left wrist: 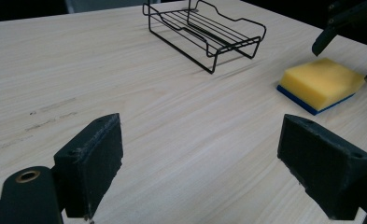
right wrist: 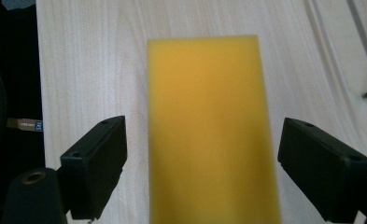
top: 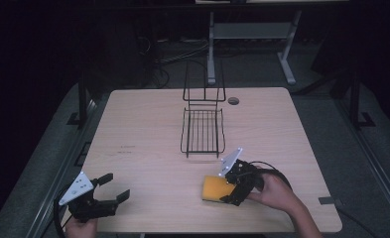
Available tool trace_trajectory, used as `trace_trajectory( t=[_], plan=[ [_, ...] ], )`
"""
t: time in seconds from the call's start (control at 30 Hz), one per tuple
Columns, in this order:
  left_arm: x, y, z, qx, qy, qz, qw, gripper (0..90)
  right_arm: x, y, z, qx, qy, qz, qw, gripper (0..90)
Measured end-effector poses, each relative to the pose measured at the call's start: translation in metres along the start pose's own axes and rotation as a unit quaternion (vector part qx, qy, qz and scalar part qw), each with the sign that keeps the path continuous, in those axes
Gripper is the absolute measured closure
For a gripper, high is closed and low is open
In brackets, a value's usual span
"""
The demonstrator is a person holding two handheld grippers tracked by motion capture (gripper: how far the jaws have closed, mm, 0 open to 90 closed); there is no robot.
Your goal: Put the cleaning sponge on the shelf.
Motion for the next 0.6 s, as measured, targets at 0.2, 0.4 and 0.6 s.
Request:
trace_trajectory(
  t=[0.2, 0.4, 0.6],
  plan=[
    [0.0, 0.002, 0.001, 0.0, 0.002, -0.003, 1.0, 13.4, 0.001, 0.007, 0.002, -0.001, -0.004, -0.009, 0.9999, 15.3],
    [0.0, 0.001, 0.001, 0.001, 0.001, -0.003, 1.0, 13.4, 0.003, 0.013, 0.005, -0.003, 0.002, -0.022, 0.9997, 15.2],
    [0.0, 0.002, 0.002, 0.003, 0.002, -0.003, 1.0, 13.4, 0.005, 0.019, 0.007, -0.002, 0.002, -0.034, 0.9994, 15.3]
  ],
)
Point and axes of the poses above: each handheld gripper's, and its own axes: y roughly forward along the jaws, x roughly out of its underside, z roughly to its right, the point moved 9 cm from there along y, roughly forward along the jaws, and after that the axes turned 1 degree about z, right-handed, at the moved point
